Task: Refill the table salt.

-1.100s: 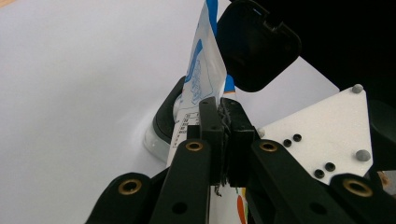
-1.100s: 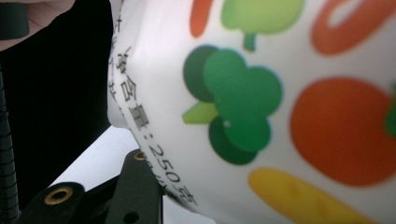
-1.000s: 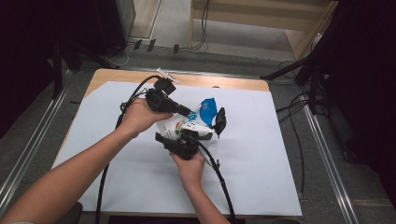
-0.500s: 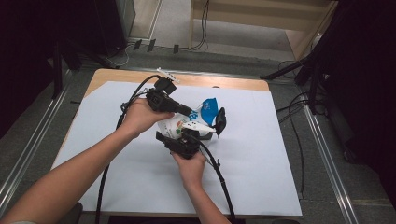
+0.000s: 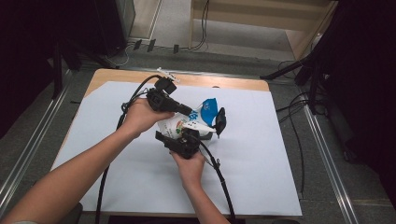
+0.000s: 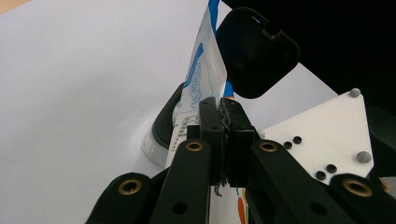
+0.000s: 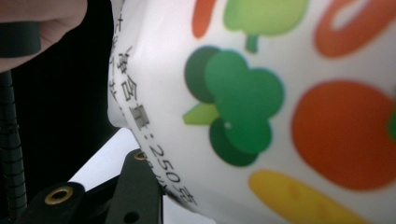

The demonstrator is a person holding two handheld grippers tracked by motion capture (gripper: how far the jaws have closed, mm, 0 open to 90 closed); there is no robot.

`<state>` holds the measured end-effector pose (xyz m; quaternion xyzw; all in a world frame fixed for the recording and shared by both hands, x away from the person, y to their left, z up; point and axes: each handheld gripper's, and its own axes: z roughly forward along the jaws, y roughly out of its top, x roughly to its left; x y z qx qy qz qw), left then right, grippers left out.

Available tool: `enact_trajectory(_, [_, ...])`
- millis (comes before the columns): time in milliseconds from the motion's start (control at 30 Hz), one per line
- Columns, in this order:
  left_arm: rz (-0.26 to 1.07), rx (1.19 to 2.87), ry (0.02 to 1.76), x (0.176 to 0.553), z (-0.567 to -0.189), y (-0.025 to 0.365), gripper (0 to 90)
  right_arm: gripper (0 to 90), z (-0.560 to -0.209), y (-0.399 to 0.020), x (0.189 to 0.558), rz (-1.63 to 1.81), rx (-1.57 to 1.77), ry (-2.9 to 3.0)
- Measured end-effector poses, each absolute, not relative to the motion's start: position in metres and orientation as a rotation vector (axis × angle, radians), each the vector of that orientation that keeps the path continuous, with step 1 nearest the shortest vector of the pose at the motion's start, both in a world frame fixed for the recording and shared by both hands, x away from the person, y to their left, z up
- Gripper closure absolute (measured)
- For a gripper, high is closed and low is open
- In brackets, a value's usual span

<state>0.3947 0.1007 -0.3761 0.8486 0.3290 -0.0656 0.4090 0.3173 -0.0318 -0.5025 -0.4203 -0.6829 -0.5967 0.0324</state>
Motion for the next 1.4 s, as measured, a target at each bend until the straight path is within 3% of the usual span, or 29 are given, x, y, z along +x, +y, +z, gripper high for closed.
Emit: enact_trajectory(1400, [-0.169, 2.135, 0.822, 0.3939, -0.3756, 0.1030, 90.0, 62.0, -0.5036, -0.0302, 0.3169, -1.850, -1.280, -2.087])
